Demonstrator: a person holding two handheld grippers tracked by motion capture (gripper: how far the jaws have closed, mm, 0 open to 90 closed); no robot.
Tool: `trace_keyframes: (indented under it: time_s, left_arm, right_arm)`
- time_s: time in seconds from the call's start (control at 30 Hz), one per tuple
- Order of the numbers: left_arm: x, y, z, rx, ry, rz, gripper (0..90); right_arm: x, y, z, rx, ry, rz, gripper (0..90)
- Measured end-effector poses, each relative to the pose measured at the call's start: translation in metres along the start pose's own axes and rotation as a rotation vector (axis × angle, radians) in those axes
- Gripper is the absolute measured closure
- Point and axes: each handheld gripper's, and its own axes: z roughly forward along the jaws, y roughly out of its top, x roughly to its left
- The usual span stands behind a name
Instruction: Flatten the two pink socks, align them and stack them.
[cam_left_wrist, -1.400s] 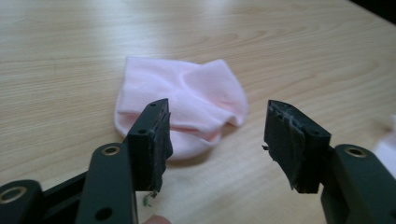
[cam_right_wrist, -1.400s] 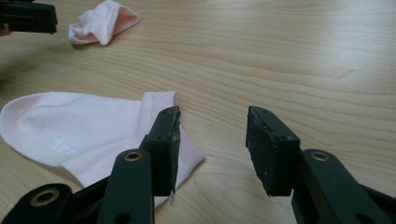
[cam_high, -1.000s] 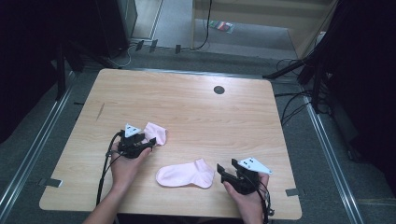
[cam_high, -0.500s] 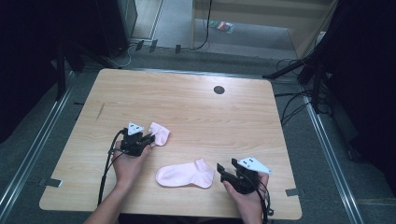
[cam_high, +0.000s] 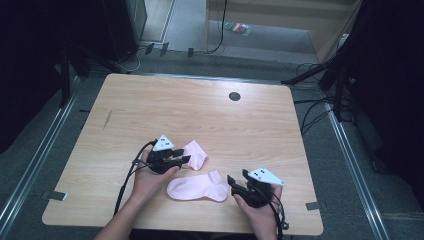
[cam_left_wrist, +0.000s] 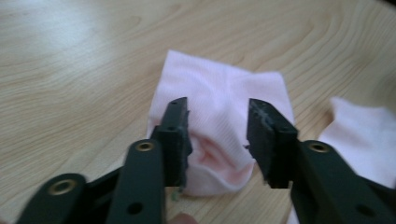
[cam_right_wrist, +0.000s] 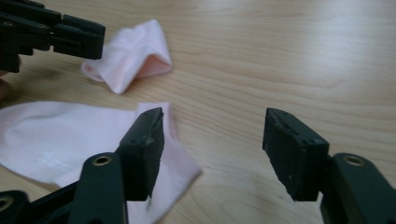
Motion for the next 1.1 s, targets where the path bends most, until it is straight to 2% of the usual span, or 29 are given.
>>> trace_keyframes:
  time_s: [0.07,0.1,0.13,0.2,0.23,0.33,0.43,0.53,0.6,0.73,0.83,0.93,1.03,1.1]
  left_arm:
    - [0.005,-0.002,-0.011,-0.033,-0.008,-0.032,57.6]
    - [0.007,-0.003,-0.015,-0.043,-0.011,-0.052,59.4]
    - [0.010,-0.006,-0.019,-0.045,-0.014,-0.080,60.3]
    - [0.013,-0.011,-0.023,-0.035,0.001,-0.108,63.8]
    - [0.013,-0.013,-0.024,-0.032,-0.001,-0.117,65.4]
    - [0.016,-0.020,-0.024,-0.022,0.006,-0.123,66.8]
    - [0.017,-0.023,-0.024,-0.019,0.013,-0.131,67.4]
    - [0.019,-0.023,-0.028,-0.010,0.019,-0.142,72.4]
    - [0.021,-0.023,-0.032,-0.018,0.030,-0.150,73.3]
    - [0.027,-0.027,-0.037,-0.028,0.042,-0.188,73.5]
    - [0.029,-0.028,-0.038,-0.027,0.045,-0.191,73.9]
    - [0.029,-0.028,-0.039,-0.031,0.037,-0.193,73.9]
    - [0.029,-0.028,-0.038,-0.029,0.033,-0.195,73.8]
    - [0.029,-0.028,-0.037,-0.029,0.031,-0.193,73.5]
  right_arm:
    - [0.007,0.007,0.002,-0.009,0.045,-0.015,47.1]
    - [0.014,0.013,0.005,-0.009,0.076,-0.048,49.8]
    - [0.019,0.016,0.007,-0.008,0.088,-0.066,51.7]
    - [0.032,0.024,0.016,-0.003,0.127,-0.103,55.9]
    - [0.039,0.028,0.023,0.004,0.147,-0.118,58.2]
    - [0.053,0.037,0.044,0.033,0.168,-0.151,61.3]
    - [0.064,0.044,0.065,0.068,0.171,-0.156,64.0]
    - [0.074,0.049,0.081,0.095,0.176,-0.163,65.2]
    - [0.081,0.051,0.093,0.116,0.173,-0.188,65.1]
    - [0.091,0.053,0.115,0.162,0.125,-0.198,55.8]
    - [0.094,0.052,0.126,0.201,0.092,-0.229,55.6]
    - [0.096,0.049,0.132,0.234,0.056,-0.265,67.8]
    - [0.094,0.049,0.134,0.239,0.059,-0.250,82.3]
    - [0.093,0.051,0.131,0.224,0.052,-0.240,87.9]
